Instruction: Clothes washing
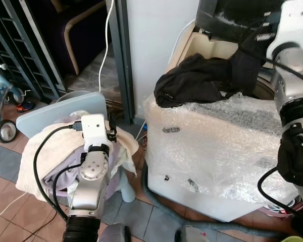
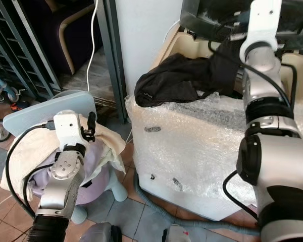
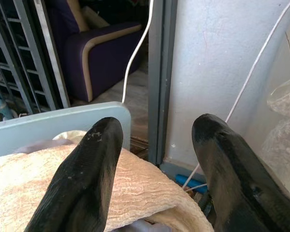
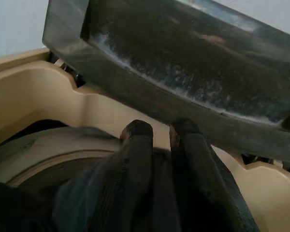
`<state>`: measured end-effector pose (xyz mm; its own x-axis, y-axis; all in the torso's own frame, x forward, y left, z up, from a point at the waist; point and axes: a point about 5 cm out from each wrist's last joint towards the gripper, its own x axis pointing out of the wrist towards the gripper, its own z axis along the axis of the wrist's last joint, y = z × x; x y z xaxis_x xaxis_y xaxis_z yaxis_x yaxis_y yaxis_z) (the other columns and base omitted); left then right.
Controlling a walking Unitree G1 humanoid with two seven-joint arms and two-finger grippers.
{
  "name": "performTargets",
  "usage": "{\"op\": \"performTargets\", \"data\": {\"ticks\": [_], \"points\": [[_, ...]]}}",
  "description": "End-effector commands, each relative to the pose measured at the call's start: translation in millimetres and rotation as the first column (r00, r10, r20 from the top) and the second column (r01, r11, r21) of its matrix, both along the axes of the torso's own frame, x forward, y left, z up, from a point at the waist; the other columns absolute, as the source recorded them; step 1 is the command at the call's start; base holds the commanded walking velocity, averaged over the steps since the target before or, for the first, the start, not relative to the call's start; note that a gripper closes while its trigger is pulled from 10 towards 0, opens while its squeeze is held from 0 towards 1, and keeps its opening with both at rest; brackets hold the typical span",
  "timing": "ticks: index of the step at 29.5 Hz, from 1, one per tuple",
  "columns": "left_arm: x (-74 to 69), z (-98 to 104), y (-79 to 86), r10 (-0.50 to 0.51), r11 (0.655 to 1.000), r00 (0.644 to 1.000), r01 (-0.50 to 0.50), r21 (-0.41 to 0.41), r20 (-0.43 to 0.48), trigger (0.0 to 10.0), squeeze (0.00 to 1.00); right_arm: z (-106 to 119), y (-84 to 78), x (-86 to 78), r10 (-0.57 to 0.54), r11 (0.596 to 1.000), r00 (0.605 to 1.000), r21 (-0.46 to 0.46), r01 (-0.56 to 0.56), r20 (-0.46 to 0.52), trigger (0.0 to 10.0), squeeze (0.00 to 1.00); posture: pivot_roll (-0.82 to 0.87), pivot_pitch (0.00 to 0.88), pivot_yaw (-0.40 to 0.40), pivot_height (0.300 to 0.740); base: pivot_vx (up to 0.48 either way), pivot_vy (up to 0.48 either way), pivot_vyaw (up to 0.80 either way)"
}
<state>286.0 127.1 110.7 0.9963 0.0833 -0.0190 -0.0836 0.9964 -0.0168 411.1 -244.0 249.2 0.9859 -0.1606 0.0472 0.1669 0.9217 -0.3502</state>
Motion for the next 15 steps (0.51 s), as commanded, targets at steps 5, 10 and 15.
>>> {"op": "performTargets", "data": {"ticks": [5,10,15], "points": [[-1.8,-0.8,-2.8,0.007,1.000,1.000,-0.007,-0.007,-0.018,10.0,0.00,50.6,-5.5,-8.8,0.024,0.991,0.948,-0.131,0.019,0.318,10.0,1.00,-0.02,0.054,0.002,0.740,0.000,0.000,0.00],[-0.8,-0.7,-4.5,0.004,1.000,1.000,-0.004,-0.008,-0.018,10.0,0.00,69.5,9.5,-15.3,0.202,0.978,0.875,-0.045,-0.203,0.439,10.0,1.00,-0.02,0.049,0.003,0.740,0.000,0.000,0.00],[0.2,0.3,-3.3,0.066,0.997,0.997,-0.067,-0.028,-0.037,10.0,0.00,55.4,41.4,-21.3,0.450,0.864,0.785,0.014,-0.504,0.426,10.0,1.00,-0.02,0.047,0.003,0.740,0.000,0.000,0.00]]}}
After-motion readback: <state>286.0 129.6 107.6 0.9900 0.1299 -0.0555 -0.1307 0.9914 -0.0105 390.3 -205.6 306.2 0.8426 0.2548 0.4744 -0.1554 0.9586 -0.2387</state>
